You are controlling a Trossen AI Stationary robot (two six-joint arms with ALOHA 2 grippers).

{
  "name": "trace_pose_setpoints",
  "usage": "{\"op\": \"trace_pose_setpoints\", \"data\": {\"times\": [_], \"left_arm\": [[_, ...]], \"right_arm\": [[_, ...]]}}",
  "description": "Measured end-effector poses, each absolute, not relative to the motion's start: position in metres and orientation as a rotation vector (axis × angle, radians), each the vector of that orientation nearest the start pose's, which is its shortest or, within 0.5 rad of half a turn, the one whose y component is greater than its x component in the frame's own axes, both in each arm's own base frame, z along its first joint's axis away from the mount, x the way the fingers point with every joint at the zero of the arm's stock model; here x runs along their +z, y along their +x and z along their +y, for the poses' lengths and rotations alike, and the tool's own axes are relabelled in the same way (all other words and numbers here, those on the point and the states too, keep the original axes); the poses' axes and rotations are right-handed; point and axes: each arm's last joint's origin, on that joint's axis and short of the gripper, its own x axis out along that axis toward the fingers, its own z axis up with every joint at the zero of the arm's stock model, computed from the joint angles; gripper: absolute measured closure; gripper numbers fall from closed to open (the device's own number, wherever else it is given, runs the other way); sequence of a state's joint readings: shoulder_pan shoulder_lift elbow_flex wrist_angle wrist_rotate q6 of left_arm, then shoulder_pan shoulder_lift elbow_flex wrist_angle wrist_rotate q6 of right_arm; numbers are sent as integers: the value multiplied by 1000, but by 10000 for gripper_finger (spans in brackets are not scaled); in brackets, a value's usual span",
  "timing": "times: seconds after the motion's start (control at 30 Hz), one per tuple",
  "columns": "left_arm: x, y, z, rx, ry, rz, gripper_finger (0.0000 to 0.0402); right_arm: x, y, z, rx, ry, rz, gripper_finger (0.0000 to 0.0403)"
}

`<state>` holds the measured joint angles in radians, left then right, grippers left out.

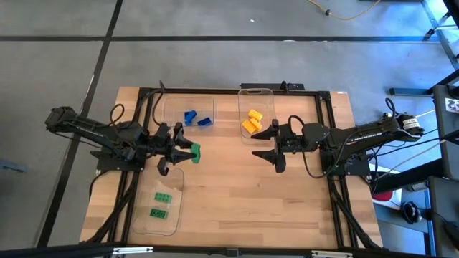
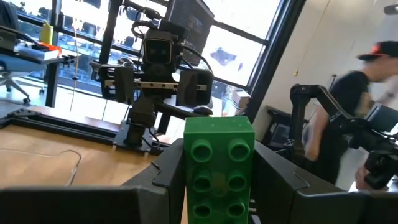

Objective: Sort & place blocks by color
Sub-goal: Put the green game piece into the bottom left transparent bin

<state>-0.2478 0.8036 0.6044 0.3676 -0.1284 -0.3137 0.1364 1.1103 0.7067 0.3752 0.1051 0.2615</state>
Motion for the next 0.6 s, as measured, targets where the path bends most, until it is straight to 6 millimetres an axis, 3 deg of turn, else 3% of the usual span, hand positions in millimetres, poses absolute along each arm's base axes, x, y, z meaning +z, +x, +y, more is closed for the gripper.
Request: {"op": "trace_pose_setpoints", "data": {"times": [0.3,0.6], "left_arm": [[314,179,-48,-184,-335,-69,272],[332,172,-74,-264,-327,392,272]], "right_arm": [[296,246,31,26,258,32,93],[296,246,31,25,308,31,93]]}}
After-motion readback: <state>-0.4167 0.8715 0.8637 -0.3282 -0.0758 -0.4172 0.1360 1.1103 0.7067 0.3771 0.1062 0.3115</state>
